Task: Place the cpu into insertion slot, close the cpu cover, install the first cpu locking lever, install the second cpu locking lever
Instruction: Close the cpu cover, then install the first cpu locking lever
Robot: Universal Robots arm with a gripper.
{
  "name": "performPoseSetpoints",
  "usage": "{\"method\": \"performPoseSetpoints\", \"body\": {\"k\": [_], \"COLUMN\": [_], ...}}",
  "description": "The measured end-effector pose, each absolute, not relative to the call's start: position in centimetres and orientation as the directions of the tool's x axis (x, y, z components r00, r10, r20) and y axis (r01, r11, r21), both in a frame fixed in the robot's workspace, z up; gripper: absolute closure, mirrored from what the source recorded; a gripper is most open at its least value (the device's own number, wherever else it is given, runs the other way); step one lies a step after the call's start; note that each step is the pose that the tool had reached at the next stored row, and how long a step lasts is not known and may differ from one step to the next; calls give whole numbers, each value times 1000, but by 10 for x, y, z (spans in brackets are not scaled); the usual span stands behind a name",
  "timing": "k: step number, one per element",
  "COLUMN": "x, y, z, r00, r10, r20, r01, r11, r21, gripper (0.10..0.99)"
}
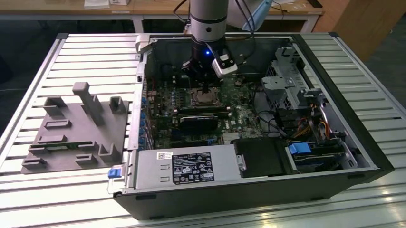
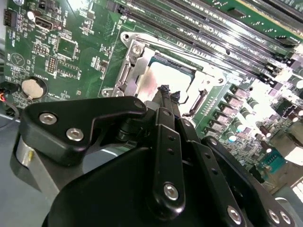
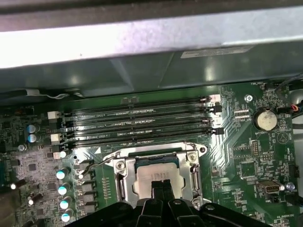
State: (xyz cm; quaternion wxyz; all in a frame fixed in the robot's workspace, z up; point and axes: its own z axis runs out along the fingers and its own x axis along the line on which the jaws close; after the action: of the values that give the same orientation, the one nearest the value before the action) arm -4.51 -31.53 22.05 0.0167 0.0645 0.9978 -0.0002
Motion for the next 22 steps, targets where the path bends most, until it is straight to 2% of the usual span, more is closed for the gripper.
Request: {"method": "performPoseSetpoints", "body": {"k": [22], "x": [-45], "y": [-315], "z": [242], "r00": [-991], "r10": [129], "r20": [-33], "r01": [129], "r11": [992], "r21": [2], "gripper": [984]}}
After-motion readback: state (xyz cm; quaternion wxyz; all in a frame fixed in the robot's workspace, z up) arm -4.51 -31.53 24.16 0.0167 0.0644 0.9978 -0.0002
